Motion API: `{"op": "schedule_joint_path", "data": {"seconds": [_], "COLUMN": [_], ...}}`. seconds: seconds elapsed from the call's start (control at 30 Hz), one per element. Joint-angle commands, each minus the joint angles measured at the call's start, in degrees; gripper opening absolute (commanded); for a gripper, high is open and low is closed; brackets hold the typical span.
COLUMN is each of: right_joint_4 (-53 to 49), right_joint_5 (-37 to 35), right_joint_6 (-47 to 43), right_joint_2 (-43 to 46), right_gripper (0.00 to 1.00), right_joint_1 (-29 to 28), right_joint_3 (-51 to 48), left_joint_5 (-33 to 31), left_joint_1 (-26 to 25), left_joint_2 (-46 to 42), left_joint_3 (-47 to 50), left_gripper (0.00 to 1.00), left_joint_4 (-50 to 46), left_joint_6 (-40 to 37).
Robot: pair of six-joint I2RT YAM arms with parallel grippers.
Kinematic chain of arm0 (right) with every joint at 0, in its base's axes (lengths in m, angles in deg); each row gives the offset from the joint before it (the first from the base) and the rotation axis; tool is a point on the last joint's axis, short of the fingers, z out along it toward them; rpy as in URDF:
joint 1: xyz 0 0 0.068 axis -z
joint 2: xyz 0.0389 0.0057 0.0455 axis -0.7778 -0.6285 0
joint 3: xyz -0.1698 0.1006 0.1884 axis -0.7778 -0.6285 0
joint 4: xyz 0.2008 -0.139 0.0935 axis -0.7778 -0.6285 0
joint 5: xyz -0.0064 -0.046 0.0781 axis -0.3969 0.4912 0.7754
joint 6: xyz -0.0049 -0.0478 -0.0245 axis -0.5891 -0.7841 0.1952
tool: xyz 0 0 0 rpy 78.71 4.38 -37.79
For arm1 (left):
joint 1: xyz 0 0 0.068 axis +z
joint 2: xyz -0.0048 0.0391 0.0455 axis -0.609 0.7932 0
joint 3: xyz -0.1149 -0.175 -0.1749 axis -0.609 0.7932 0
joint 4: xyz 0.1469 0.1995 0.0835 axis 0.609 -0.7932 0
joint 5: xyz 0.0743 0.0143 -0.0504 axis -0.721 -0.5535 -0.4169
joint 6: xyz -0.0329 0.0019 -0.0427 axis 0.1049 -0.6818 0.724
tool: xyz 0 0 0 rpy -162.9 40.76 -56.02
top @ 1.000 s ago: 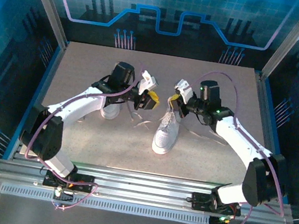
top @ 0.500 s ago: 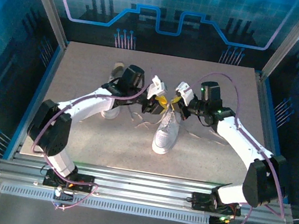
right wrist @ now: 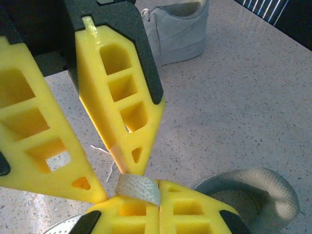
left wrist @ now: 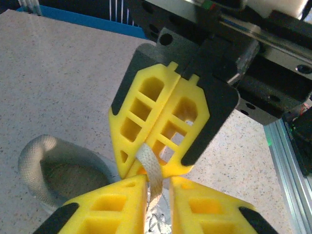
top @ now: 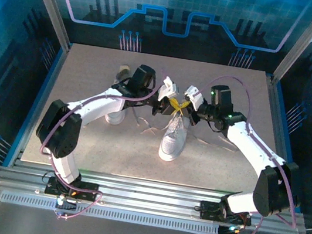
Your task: Tie the shoes
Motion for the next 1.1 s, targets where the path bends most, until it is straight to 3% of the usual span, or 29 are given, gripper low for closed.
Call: {"op": "schedule_joint_path", "data": {"seconds": [0.0,0.1,0.2,0.27,0.4,0.57,0.8,0.93,1.07], "right_joint_4": [-1.11,-1.1,-1.04,-0.71,-1.17,-7.64,-27.37,-35.16,-40.87], "right_joint_5": [2.08,2.08,1.87,1.25,-2.66,-9.49,-28.47,-34.94,-40.26], "right_joint_6": [-1.11,-1.19,-1.15,-0.66,2.32,10.42,20.74,24.84,36.72], "right_joint_2": [0.07,0.15,0.39,0.76,2.51,6.19,5.14,1.3,-2.92], "right_gripper": [0.0,0.0,0.0,0.04,0.3,0.46,0.47,0.52,0.55], "right_joint_1": [-0.01,-0.05,0.07,0.27,1.11,3.74,6.94,10.52,16.44], "right_joint_3": [1.62,1.54,1.45,1.22,0.72,0.13,1.55,1.53,2.56], "left_joint_5": [2.21,2.34,2.54,2.35,0.1,-2.74,-3.1,-2.18,-1.63], "left_joint_1": [-0.75,-0.76,-0.76,-0.73,-0.75,-0.5,0.03,0.59,0.65], "left_joint_2": [1.09,1.36,1.68,1.43,0.43,0.16,-0.52,-0.78,-0.77], "left_joint_3": [-1.76,-1.51,-2.12,-1.86,-0.78,0.34,1.5,1.33,0.42], "left_gripper": [0.26,0.26,0.0,0.0,0.0,0.0,0.0,0.0,0.0], "left_joint_4": [-1.72,-2.02,-3.27,-2.8,-0.81,0.56,2.66,2.24,-0.11], "left_joint_6": [-1.93,-1.98,-2.2,-2.12,-1.42,-0.26,1.14,0.81,-0.65]}}
